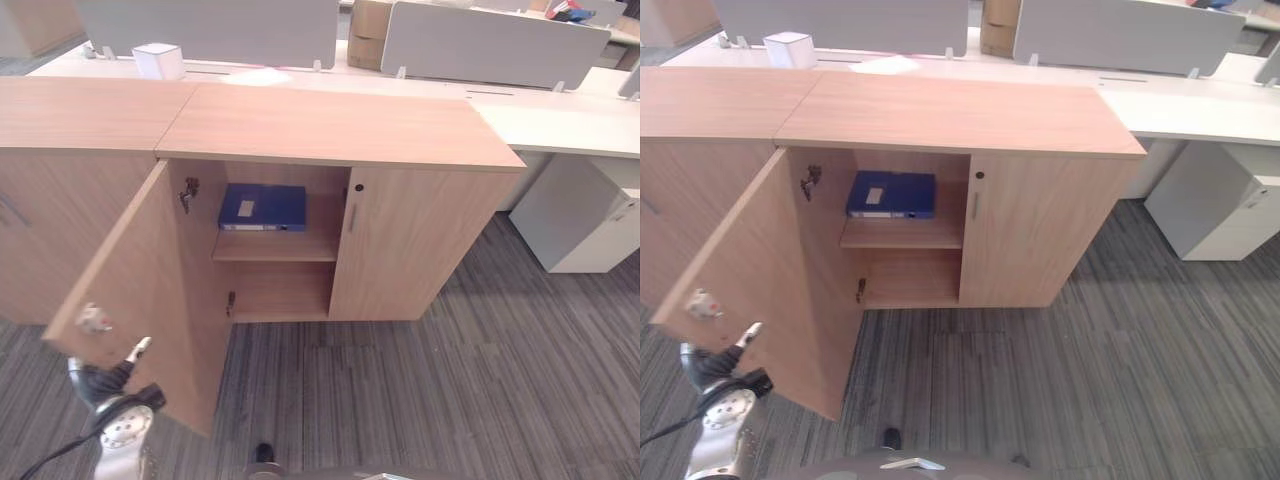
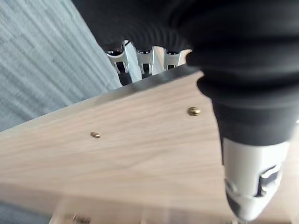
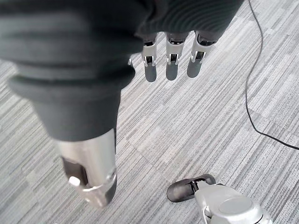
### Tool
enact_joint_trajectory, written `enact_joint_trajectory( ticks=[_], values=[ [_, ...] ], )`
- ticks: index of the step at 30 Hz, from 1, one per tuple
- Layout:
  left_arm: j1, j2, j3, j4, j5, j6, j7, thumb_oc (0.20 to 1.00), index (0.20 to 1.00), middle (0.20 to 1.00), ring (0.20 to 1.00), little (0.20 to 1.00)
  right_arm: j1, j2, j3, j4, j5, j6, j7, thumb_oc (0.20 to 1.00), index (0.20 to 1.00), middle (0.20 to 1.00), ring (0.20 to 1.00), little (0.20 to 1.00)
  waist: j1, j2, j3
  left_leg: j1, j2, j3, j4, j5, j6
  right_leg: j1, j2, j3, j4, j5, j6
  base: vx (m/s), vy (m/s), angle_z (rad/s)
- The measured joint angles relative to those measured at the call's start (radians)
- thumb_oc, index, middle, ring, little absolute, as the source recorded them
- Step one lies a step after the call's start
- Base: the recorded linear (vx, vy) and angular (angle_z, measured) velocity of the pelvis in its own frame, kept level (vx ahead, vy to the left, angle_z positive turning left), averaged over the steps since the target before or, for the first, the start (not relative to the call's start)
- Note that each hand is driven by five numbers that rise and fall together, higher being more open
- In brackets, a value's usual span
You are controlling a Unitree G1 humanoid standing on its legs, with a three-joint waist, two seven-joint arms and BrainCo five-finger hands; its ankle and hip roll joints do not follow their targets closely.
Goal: Put the empty folder in the office cabinet
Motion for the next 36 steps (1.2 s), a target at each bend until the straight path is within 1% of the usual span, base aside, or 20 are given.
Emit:
enact_joint_trajectory(
  ticks=[1,3,6,7,10,14,15,18,19,20,21,22,24,25,26,27,28,29,33,36],
  values=[
    [0.018,0.004,-0.1,-0.043,-0.04,0.001,-0.055,1.0,1.0,1.0,1.0,1.0,-0.019,0.007,0.002,0.0,-0.003,-0.001,-0.003,1.0,1.0,1.0,1.0,1.0,-0.001,0.002,0.001,0.0,0.0,0.001,-0.004,0.0,0.0,-0.001,0.0,0.002,-0.001,0.0,0.0,0.0,0.0,0.0],
    [0.026,0.017,-0.184,-0.079,-0.06,0.002,-0.126,1.0,1.0,1.0,1.0,1.0,-0.028,0.012,0.001,0.002,-0.008,-0.001,-0.01,1.0,1.0,1.0,1.0,1.0,-0.002,0.003,0.001,0.0,0.0,0.001,-0.004,0.0,0.0,-0.001,-0.001,0.003,0.0,0.0,0.0,0.0,0.0,0.0],
    [0.015,0.006,-0.273,-0.113,-0.13,0.002,-0.222,1.0,1.0,1.0,1.0,1.0,-0.044,0.015,0.015,0.004,-0.008,-0.001,-0.013,1.0,1.0,1.0,1.0,1.0,-0.021,0.005,0.002,0.004,0.0,0.002,-0.004,0.0,0.0,-0.002,-0.001,0.014,-0.005,0.0,0.0,0.02,-0.012,-0.12],
    [0.014,0.007,-0.345,-0.162,-0.198,0.013,-0.275,1.0,1.0,1.0,1.0,1.0,-0.052,0.014,0.019,0.006,-0.01,0.001,-0.014,1.0,1.0,1.0,1.0,1.0,-0.037,0.01,0.0,0.004,0.001,0.005,-0.005,-0.001,0.0,-0.001,0.002,0.023,-0.017,0.001,0.002,0.02,-0.006,-0.16],
    [0.016,0.001,-0.377,-0.19,-0.251,0.023,-0.338,1.0,1.0,1.0,1.0,1.0,-0.042,0.014,0.019,0.007,-0.016,0.001,-0.02,1.0,1.0,1.0,1.0,1.0,-0.052,0.019,-0.005,0.016,0.002,0.013,-0.005,0.0,0.0,0.004,0.003,0.026,-0.018,0.002,0.002,0.02,-0.008,-0.11],
    [0.033,0.009,-0.372,-0.18,-0.272,0.024,-0.346,1.0,1.0,1.0,1.0,1.0,-0.025,0.014,0.018,0.008,-0.016,0.004,-0.028,1.0,1.0,1.0,1.0,1.0,-0.065,0.036,-0.014,0.022,0.002,0.013,-0.005,-0.001,0.001,0.017,0.004,0.026,-0.021,0.002,0.002,0.01,-0.006,-0.01],
    [0.047,0.016,-0.361,-0.138,-0.252,0.02,-0.354,1.0,1.0,1.0,1.0,1.0,-0.028,0.014,0.018,0.006,-0.016,0.004,-0.032,1.0,1.0,1.0,1.0,1.0,-0.066,0.049,-0.022,0.022,0.002,0.012,-0.005,-0.002,0.002,0.019,0.005,0.026,-0.025,0.002,0.002,0.0,0.0,0.0],
    [0.052,0.019,-0.305,0.117,-0.142,0.036,-0.342,1.0,1.0,1.0,1.0,1.0,-0.038,0.015,0.019,-0.003,-0.016,0.006,-0.032,1.0,1.0,1.0,1.0,1.0,-0.072,0.059,-0.034,0.036,0.002,0.014,-0.005,-0.006,0.002,0.036,0.013,0.026,-0.048,0.019,0.005,0.0,0.002,-0.01],
    [0.036,0.019,-0.288,0.273,-0.048,0.033,-0.333,1.0,1.0,1.0,1.0,1.0,-0.049,0.015,0.027,-0.007,-0.017,0.011,-0.033,1.0,1.0,1.0,1.0,1.0,-0.071,0.063,-0.037,0.034,0.004,0.013,-0.005,-0.006,0.002,0.036,0.016,0.025,-0.05,0.022,0.002,0.0,0.0,0.0],
    [0.036,0.019,-0.288,0.273,-0.048,0.033,-0.333,1.0,1.0,1.0,1.0,1.0,-0.049,0.015,0.027,-0.007,-0.017,0.011,-0.033,1.0,1.0,1.0,1.0,1.0,-0.071,0.063,-0.037,0.034,0.004,0.013,-0.005,-0.006,0.002,0.036,0.016,0.025,-0.05,0.022,0.002,0.0,0.0,0.0],
    [0.024,0.025,-0.282,0.439,0.05,0.058,-0.312,1.0,1.0,1.0,1.0,1.0,-0.054,0.016,0.034,-0.028,-0.017,0.011,-0.033,1.0,1.0,1.0,1.0,1.0,-0.072,0.062,-0.037,0.035,0.006,0.013,-0.005,-0.004,0.005,0.036,0.02,0.025,-0.051,0.023,-0.001,0.0,0.0,0.0],
    [0.024,0.025,-0.282,0.439,0.05,0.058,-0.312,1.0,1.0,1.0,1.0,1.0,-0.054,0.016,0.034,-0.028,-0.017,0.011,-0.033,1.0,1.0,1.0,1.0,1.0,-0.072,0.062,-0.037,0.035,0.006,0.013,-0.005,-0.004,0.005,0.036,0.02,0.025,-0.051,0.023,-0.001,0.0,0.0,0.0],
    [0.028,0.031,-0.285,0.497,0.114,0.061,-0.308,1.0,1.0,1.0,1.0,1.0,-0.066,0.015,0.034,-0.034,-0.017,0.01,-0.036,1.0,1.0,1.0,1.0,1.0,-0.069,0.061,-0.036,0.034,0.007,0.012,-0.005,-0.003,0.005,0.037,0.022,0.024,-0.051,0.023,-0.001,0.0,0.018,0.0],
    [-0.054,0.02,-0.292,0.921,0.297,0.05,-0.267,1.0,1.0,1.0,1.0,1.0,-0.104,0.026,0.036,-0.037,-0.016,0.006,-0.058,1.0,1.0,1.0,1.0,1.0,-0.075,0.063,-0.04,0.038,0.007,0.014,-0.005,-0.004,0.001,0.041,0.021,0.023,-0.05,0.022,-0.001,0.0,0.028,-0.04],
    [-0.103,0.001,-0.27,1.131,0.338,0.044,-0.242,1.0,1.0,1.0,1.0,1.0,-0.119,0.034,0.064,-0.043,-0.017,-0.002,-0.063,1.0,1.0,1.0,1.0,1.0,-0.079,0.06,-0.045,0.042,0.007,0.016,-0.005,-0.008,-0.003,0.044,0.021,0.024,-0.05,0.022,-0.003,0.01,0.037,-0.07],
    [-0.137,-0.015,-0.229,1.305,0.361,0.058,-0.22,1.0,1.0,1.0,1.0,1.0,-0.126,0.044,0.094,-0.044,-0.018,-0.007,-0.066,1.0,1.0,1.0,1.0,1.0,-0.087,0.065,-0.048,0.044,0.007,0.019,-0.005,-0.013,-0.007,0.048,0.02,0.024,-0.05,0.021,-0.004,0.02,0.027,-0.06],
    [-0.109,-0.033,-0.202,1.362,0.366,0.097,-0.203,1.0,1.0,1.0,1.0,1.0,-0.125,0.059,0.114,-0.045,-0.018,-0.007,-0.064,1.0,1.0,1.0,1.0,1.0,-0.093,0.065,-0.049,0.042,0.007,0.02,-0.005,-0.02,-0.004,0.048,0.019,0.024,-0.05,0.019,-0.005,0.03,0.026,0.0],
    [-0.074,-0.042,-0.201,1.334,0.367,0.098,-0.202,1.0,1.0,1.0,1.0,1.0,-0.117,0.066,0.127,-0.044,-0.018,-0.006,-0.064,1.0,1.0,1.0,1.0,1.0,-0.088,0.063,-0.05,0.043,0.006,0.019,-0.005,-0.021,-0.003,0.044,0.017,0.023,-0.05,0.018,-0.007,0.02,0.017,0.05],
    [-0.014,-0.071,-0.202,1.189,0.35,0.088,-0.198,1.0,1.0,1.0,1.0,1.0,-0.105,0.074,0.144,-0.046,-0.018,-0.01,-0.054,1.0,1.0,1.0,1.0,1.0,-0.042,0.062,-0.058,0.033,-0.001,0.016,-0.004,-0.019,-0.002,0.031,0.008,0.021,-0.042,0.019,-0.006,0.0,0.004,0.05],
    [-0.034,-0.077,-0.161,1.162,0.286,0.064,-0.191,1.0,1.0,1.0,1.0,1.0,-0.106,0.084,0.144,-0.046,-0.018,-0.024,-0.052,1.0,1.0,1.0,1.0,1.0,-0.04,0.064,-0.071,0.028,-0.002,0.013,-0.005,-0.019,-0.002,0.037,0.006,0.015,-0.042,0.019,-0.006,0.01,-0.003,0.02]
  ],
)
